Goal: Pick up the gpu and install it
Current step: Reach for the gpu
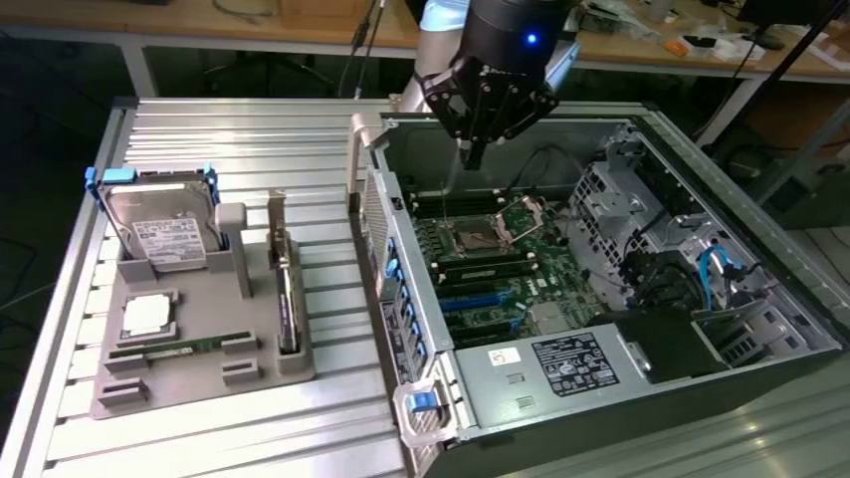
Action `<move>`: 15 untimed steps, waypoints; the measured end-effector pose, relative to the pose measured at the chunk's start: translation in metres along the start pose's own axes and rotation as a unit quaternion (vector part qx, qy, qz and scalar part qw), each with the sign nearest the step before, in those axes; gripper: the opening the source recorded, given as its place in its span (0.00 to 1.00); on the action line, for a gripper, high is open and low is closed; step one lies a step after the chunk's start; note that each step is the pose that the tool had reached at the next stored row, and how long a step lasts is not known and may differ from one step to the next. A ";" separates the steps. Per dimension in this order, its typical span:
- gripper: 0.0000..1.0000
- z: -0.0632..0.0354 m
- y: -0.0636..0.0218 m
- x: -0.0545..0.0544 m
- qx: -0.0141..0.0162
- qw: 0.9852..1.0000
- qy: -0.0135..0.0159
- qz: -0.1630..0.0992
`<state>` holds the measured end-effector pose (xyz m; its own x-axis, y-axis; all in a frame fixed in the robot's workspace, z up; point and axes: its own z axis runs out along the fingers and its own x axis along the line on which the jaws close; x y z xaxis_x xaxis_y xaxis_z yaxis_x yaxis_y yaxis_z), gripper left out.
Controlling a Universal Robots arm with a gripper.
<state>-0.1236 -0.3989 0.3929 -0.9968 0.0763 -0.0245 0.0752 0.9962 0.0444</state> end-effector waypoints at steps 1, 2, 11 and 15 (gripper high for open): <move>0.11 0.0001 0.0000 0.001 0.000 1.000 0.000 0.000; 0.11 0.0001 -0.0001 0.001 0.000 1.000 0.000 0.000; 0.11 0.0004 -0.0006 0.008 0.000 1.000 0.000 0.000; 0.11 0.0004 -0.0007 0.009 0.000 1.000 0.001 0.000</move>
<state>-0.1326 -0.3989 0.3922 -0.9968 0.0761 -0.0231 0.0751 0.9962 0.0442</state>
